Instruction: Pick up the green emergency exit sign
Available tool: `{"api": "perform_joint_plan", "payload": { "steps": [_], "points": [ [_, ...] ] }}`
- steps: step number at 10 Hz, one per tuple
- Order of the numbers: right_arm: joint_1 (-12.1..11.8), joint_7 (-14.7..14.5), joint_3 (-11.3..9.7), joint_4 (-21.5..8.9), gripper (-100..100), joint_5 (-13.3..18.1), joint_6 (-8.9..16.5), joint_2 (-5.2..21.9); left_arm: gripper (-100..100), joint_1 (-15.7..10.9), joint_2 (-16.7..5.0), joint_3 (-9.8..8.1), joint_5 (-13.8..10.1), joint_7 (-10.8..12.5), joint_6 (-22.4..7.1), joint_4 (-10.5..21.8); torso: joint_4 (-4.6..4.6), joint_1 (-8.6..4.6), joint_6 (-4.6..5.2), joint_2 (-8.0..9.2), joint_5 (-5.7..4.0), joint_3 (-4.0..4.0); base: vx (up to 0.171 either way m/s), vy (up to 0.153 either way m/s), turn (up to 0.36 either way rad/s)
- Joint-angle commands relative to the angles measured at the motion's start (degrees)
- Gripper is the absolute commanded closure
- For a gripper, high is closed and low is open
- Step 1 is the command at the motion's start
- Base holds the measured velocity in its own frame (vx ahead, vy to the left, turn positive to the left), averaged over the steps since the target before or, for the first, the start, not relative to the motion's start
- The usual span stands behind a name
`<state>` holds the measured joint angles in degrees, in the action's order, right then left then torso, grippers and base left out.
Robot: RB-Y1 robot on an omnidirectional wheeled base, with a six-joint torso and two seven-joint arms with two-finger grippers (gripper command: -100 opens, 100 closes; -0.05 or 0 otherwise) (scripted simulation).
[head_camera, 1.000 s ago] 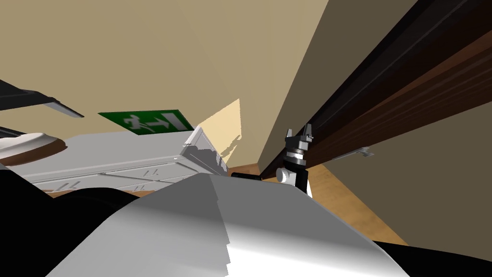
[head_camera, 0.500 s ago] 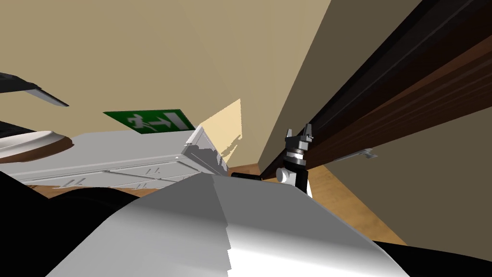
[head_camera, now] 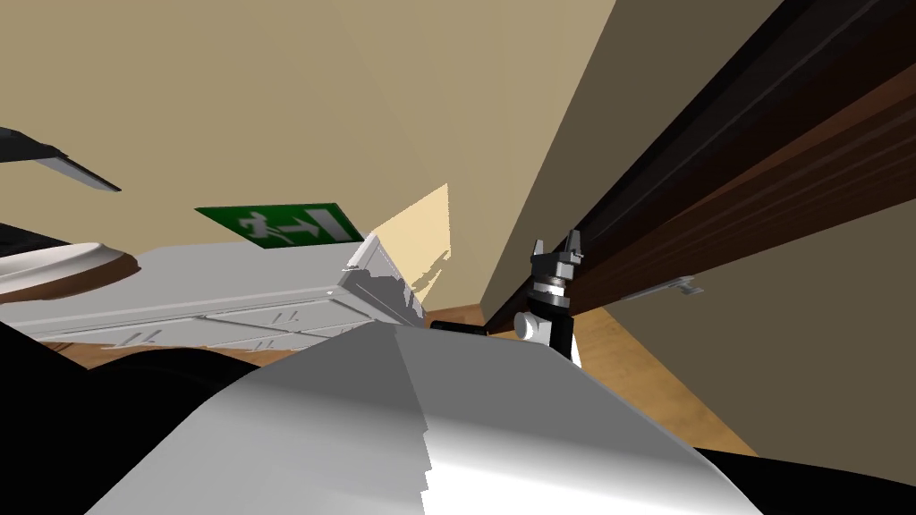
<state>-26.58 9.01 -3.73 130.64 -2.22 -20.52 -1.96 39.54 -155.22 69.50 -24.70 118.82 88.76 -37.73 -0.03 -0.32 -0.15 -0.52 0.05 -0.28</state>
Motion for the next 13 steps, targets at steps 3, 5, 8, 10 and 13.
{"api": "perform_joint_plan", "payload": {
  "steps": [3,5,8,10,13],
  "points": [
    [0.0,0.0,0.0,0.0,0,0.0,0.0,0.0,-100,0.0,0.0,0.0,0.0,0.0,0.0,0.0,0.01,-0.02,0.0,0.02,-0.01,0.01,0.0,0.0,0.0],
    [0.0,0.0,0.0,0.0,0,0.0,0.0,0.0,-100,0.0,0.0,0.0,0.0,0.0,0.0,0.0,0.0,0.01,0.0,0.0,0.0,0.0,0.007,0.004,0.014],
    [0.0,0.0,0.0,0.0,0,0.0,0.0,0.0,-100,0.2,1.8,-1.97,-0.6,-0.7,0.0,-1.7,-0.07,0.24,0.03,-0.21,0.07,-0.13,0.047,0.052,-0.156],
    [0.0,0.0,0.0,0.0,0,0.0,0.0,0.0,-100,0.3,1.7,-2.07,-0.7,-0.5,-0.3,-2.0,-0.03,0.05,0.0,-0.09,0.02,-0.06,0.002,0.002,-0.005],
    [0.0,0.0,0.0,0.0,0,0.0,0.0,0.0,-100,0.3,1.7,-2.07,-0.7,-0.5,-0.3,-2.0,-0.01,0.02,0.01,-0.04,0.0,-0.03,0.006,0.007,-0.022]
  ]
}}
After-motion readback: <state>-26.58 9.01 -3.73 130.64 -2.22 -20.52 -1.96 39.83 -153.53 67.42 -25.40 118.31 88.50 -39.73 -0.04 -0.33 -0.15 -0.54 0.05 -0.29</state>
